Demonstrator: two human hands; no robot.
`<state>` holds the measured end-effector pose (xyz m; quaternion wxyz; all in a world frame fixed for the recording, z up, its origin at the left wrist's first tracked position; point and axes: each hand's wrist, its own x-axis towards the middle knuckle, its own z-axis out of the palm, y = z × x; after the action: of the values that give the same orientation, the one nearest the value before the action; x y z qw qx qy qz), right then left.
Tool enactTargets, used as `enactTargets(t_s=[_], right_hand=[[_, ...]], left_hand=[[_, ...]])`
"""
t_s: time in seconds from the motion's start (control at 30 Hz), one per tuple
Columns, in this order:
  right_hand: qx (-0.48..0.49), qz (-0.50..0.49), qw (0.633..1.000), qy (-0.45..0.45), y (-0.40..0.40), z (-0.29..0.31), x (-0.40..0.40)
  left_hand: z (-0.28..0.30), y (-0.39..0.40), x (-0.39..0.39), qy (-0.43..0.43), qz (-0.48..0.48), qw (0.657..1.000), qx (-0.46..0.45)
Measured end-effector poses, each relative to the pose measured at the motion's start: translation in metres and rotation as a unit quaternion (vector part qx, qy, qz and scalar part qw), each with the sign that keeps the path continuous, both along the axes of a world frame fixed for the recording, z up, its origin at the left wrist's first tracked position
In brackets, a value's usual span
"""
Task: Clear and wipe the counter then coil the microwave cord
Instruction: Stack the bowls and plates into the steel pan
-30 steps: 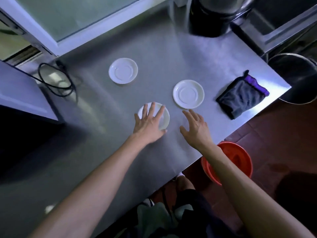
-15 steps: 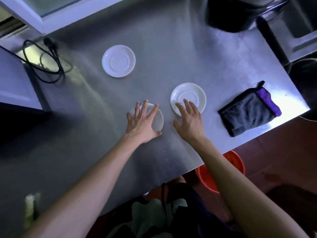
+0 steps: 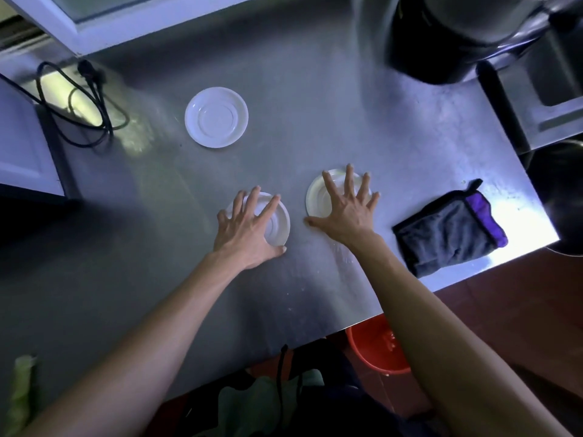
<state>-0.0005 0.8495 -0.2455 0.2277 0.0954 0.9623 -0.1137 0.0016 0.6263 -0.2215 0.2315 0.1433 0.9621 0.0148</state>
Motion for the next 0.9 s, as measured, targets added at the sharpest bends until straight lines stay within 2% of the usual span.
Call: enactTargets(t_s=[0.3,0.57,0.9], right_hand=[[-0.012,0.026,0.999,0.036,-0.016,0.005,0.001],[-0.024,0.131,0.989,0.065,-0.08,0.018,0.015],[-0.022,0.291,0.952,0.093,-0.209,0.047,0.085]], left_hand=[[0.004,-0.015,0.017,0.008,0.019,1.0,-0.003],[0.02,-0.072,0.053,0.05,0.084,0.995,-0.007],[0.04,-0.188,0.177,0.037,0.235,0.971,0.001]])
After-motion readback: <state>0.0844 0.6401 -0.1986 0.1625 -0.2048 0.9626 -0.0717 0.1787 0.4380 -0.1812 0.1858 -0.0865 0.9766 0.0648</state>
